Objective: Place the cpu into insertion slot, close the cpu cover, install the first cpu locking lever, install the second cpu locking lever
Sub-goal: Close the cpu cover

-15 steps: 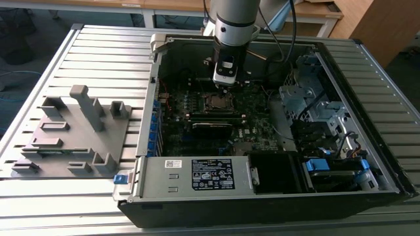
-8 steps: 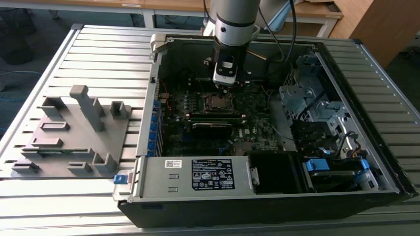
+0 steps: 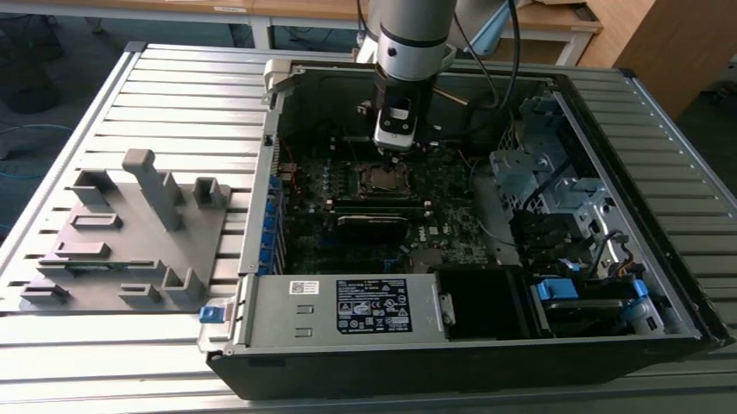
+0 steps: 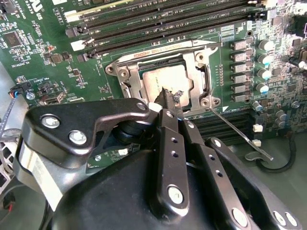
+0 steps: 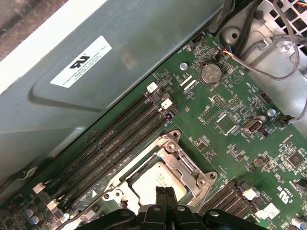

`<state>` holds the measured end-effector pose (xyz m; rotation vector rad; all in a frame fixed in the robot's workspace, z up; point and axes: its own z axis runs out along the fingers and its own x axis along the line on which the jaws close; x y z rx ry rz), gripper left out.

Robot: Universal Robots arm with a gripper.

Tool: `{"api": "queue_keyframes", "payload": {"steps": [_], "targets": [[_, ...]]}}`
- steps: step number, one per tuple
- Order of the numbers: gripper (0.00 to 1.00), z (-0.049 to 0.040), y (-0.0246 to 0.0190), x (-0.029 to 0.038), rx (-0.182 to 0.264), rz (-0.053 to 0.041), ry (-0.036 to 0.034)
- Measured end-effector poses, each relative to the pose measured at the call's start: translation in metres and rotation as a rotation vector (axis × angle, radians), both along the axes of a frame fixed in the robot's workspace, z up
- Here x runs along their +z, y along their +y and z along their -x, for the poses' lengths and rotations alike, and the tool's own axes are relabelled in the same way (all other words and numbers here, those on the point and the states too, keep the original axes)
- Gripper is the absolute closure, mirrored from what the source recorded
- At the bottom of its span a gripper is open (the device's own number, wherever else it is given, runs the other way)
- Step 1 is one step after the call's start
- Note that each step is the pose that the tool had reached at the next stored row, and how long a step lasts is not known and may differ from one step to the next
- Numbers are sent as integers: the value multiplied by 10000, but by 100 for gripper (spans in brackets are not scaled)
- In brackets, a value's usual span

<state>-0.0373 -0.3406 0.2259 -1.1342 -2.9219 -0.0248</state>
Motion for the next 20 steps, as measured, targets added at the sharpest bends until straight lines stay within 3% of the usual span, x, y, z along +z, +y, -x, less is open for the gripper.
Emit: {"api": "queue_keyframes", "payload": {"steps": [5,15,20], "targets": [[90,0,0,0,298,-1,0],[90,0,0,0,328,-1,0],[90,0,0,0,568,-1,0]]}}
